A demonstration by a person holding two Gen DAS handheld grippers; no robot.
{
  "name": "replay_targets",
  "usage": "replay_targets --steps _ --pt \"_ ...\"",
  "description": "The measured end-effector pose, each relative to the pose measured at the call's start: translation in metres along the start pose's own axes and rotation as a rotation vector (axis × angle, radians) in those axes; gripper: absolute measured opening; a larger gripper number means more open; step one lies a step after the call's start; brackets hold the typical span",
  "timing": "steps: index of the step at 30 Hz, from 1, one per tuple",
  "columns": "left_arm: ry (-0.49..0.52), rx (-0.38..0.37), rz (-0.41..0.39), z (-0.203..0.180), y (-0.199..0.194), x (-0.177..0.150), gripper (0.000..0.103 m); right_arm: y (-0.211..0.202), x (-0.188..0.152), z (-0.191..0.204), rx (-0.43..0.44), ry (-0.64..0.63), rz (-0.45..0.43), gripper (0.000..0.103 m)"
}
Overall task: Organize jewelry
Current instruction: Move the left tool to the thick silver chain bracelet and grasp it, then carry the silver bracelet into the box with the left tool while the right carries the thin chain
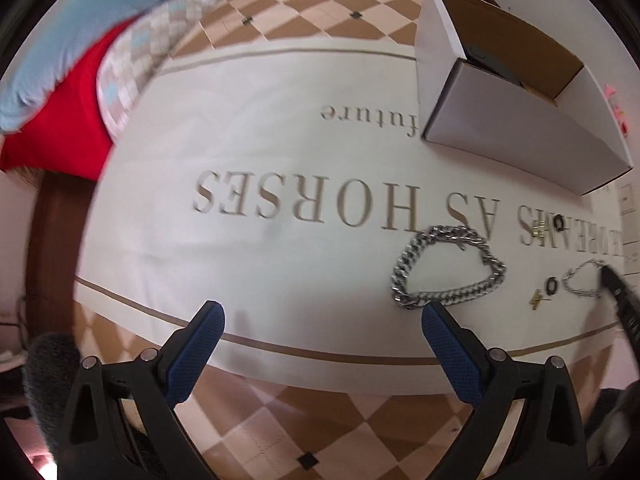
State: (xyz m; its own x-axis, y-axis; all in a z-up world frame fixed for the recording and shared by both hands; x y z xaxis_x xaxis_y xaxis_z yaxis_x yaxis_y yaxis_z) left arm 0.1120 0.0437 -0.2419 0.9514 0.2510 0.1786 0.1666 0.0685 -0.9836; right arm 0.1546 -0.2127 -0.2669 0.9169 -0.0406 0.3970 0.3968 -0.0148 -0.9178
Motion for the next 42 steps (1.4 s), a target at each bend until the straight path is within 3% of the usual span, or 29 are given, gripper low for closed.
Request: replay_targets --steps 4,6,8,9,12,14,16,23,31,42 --pt "0.0 -0.075 -0.001 -0.003 0.001 0.0 0.1 -0.007 -0.012 0.004 0.086 0.007 0.016 0.005" --pt "0.019 -0.077 -0.011 -0.006 0.001 0.002 0.094 -0.014 -0.02 0.004 0.112 0.028 0.019 0.005" --pt "0.041 -0.088 0.001 -0.013 0.005 0.003 0.072 -0.019 -0.025 0.001 0.132 0.055 0.017 0.005" --pt "0.05 -0.094 0.002 -0.016 0.006 0.005 0.071 -0.022 -0.027 0.002 0.135 0.06 0.017 0.005" --pt "0.117 -0.078 -0.03 -0.03 0.003 0.01 0.049 -0.028 -0.029 -0.002 0.161 0.091 0.013 0.005" --pt "0.175 -0.071 -0.044 -0.042 0.0 0.012 0.023 -0.033 -0.029 -0.003 0.18 0.111 0.007 0.005" --pt "0.198 -0.082 -0.039 -0.051 -0.001 0.013 0.006 -0.036 -0.026 -0.004 0.194 0.123 0.008 0.005" --pt "0.141 -0.168 -0.04 -0.055 -0.019 0.005 0.006 -0.058 -0.013 -0.005 0.245 0.136 -0.023 0.005" --pt "0.14 -0.247 -0.129 -0.051 -0.075 0.009 0.005 -0.096 0.003 0.008 0.328 0.114 -0.076 0.005" --pt "0.179 -0.361 -0.261 -0.047 -0.157 0.042 0.005 -0.163 0.045 0.02 0.455 0.089 -0.185 0.005"
Point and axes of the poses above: each gripper's, at about its wrist camera, not at the fingertips, and y roughly the way its jaws point, z to its left, x to its top, the point moved 4 cm from there along y, roughly the way its jaws point
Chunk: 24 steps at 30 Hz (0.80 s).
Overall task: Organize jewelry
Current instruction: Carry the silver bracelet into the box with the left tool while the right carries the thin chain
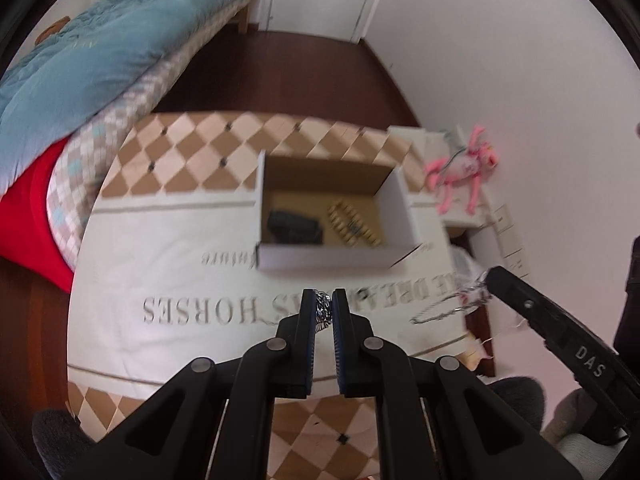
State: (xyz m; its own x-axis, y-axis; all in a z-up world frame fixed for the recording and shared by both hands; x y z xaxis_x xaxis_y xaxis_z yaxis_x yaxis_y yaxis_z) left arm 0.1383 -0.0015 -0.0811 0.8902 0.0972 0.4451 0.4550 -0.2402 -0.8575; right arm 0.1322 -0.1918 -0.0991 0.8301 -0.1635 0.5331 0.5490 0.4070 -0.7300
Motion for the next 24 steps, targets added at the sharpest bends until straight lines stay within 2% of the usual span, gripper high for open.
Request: replay_targets --steps 4,9,16,24 --pt "0.008 -0.025 -0.049 -0.007 -0.013 0.036 0.005 -0.008 0.033 0.019 0.026 -0.045 -0.036 0.005" --pt "0.024 0.006 -0.064 -0.004 -0.003 0.076 0.005 0.011 0.074 0.032 -0.002 -0.107 -0.048 0.005" --pt "0.027 0.05 0.0 0.014 0.044 0.114 0.005 0.078 0.112 0.021 -0.056 -0.11 0.055 0.005" --pt "-0.018 0.002 0.118 0.027 0.099 0.135 0.005 0.136 0.12 0.006 -0.122 -0.126 0.144 0.005"
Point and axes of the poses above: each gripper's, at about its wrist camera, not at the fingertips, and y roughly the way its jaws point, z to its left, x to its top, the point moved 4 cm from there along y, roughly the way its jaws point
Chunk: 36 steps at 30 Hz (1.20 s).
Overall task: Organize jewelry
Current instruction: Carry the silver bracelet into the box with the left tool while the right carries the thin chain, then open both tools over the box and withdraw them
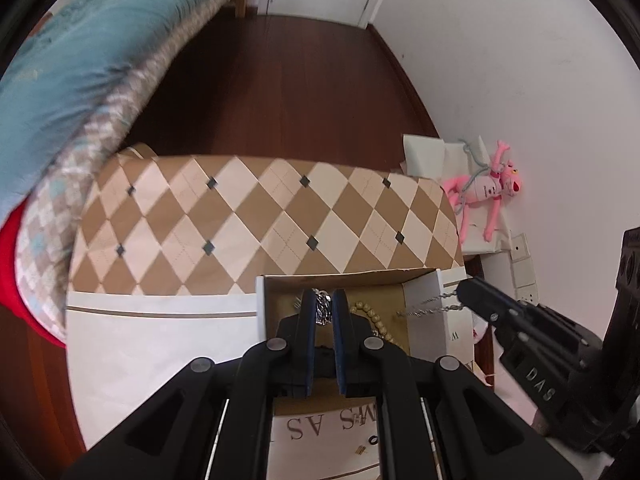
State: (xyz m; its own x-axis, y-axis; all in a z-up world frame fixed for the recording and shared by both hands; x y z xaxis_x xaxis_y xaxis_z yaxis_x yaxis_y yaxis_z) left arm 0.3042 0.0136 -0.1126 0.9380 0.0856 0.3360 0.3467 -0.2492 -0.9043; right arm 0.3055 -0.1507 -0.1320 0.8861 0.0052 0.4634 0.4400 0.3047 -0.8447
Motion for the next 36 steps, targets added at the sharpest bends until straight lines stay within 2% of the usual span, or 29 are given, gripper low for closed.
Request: replay_targets --steps 4,8,11,16,18,20,23,24,26,28,32,34,36 --pt "-0.016 -0.037 0.052 -0.003 0.017 0.0 0.005 0.015 0.001 -0.003 -0.011 -0.003 0.024 0.005" --pt "-0.039 -0.107 0.103 -0.009 0.03 -0.004 0.006 0.022 0.0 -0.008 -0.017 -0.001 0.035 0.005" --pt "-0.043 -0.087 0.112 -0.006 0.036 -0.003 0.006 0.027 -0.001 -0.01 -0.026 -0.002 0.048 0.005" --pt "-0.054 0.037 0.118 0.012 0.037 0.0 0.01 0.04 -0.003 -0.01 -0.053 -0.028 0.104 0.006" --pt "-0.03 0.101 0.103 0.015 0.034 0.001 0.025 0.044 -0.003 -0.01 -0.084 -0.037 0.132 0.006" --pt "-0.016 0.149 0.072 0.017 0.028 0.0 0.067 0.047 -0.003 -0.012 -0.13 -0.043 0.153 0.007" --pt "-0.002 0.21 0.024 0.021 0.019 -0.001 0.074 0.045 -0.002 -0.015 -0.161 -0.044 0.154 0.009" --pt "0.007 0.238 0.013 0.022 0.017 -0.003 0.077 0.043 -0.002 -0.017 -0.172 -0.045 0.15 0.014" --pt "0.014 0.258 -0.001 0.027 0.014 -0.004 0.1 0.04 -0.002 -0.019 -0.18 -0.04 0.148 0.031" --pt "0.014 0.268 -0.029 0.028 0.011 -0.008 0.1 0.035 -0.005 -0.021 -0.201 -0.045 0.136 0.057" --pt "0.013 0.289 -0.048 0.031 0.01 -0.023 0.101 0.029 -0.016 -0.022 -0.245 -0.067 0.134 0.077" --pt "-0.001 0.291 -0.048 0.032 0.012 -0.032 0.102 0.027 -0.024 -0.023 -0.273 -0.078 0.132 0.096" --pt "-0.003 0.29 -0.05 0.03 0.014 -0.039 0.102 0.025 -0.032 -0.021 -0.294 -0.093 0.126 0.099"
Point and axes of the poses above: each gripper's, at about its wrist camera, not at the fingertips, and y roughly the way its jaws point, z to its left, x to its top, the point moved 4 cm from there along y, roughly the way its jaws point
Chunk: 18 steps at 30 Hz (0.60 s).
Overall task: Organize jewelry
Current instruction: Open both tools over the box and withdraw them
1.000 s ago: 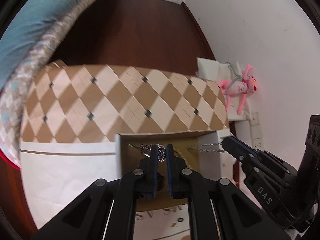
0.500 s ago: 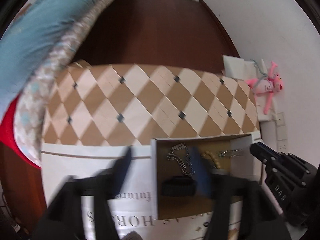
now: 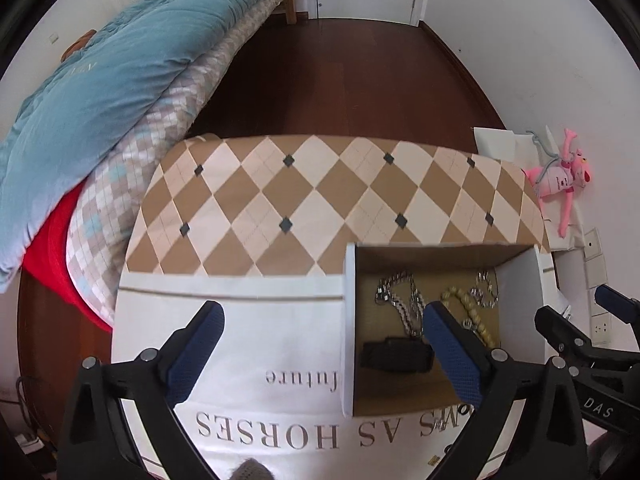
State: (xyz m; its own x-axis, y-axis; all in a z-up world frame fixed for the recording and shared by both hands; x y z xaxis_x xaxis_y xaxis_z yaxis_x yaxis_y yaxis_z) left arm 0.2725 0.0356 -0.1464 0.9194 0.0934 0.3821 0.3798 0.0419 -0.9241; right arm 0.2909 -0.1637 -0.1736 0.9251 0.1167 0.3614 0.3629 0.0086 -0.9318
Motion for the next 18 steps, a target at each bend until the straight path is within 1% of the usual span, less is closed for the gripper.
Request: replay_targets --steps 2,5,10,18 --pt "0.0 0.013 -0.001 0.0 0.0 -0.008 0.102 0.0 -0.008 0.002 -0.024 -0.012 -0.002 0.099" --pt "0.007 0.025 -0.01 -0.002 -0.003 -0.015 0.102 -0.002 -0.018 0.004 -0.039 -0.015 -0.01 0.103" --pt "0.004 0.034 -0.028 -0.003 -0.014 -0.025 0.102 -0.009 -0.028 0.0 -0.028 0.011 -0.024 0.103" --pt "-0.018 0.039 -0.092 -0.002 -0.051 -0.038 0.102 -0.047 -0.043 -0.008 -0.035 0.039 -0.101 0.103"
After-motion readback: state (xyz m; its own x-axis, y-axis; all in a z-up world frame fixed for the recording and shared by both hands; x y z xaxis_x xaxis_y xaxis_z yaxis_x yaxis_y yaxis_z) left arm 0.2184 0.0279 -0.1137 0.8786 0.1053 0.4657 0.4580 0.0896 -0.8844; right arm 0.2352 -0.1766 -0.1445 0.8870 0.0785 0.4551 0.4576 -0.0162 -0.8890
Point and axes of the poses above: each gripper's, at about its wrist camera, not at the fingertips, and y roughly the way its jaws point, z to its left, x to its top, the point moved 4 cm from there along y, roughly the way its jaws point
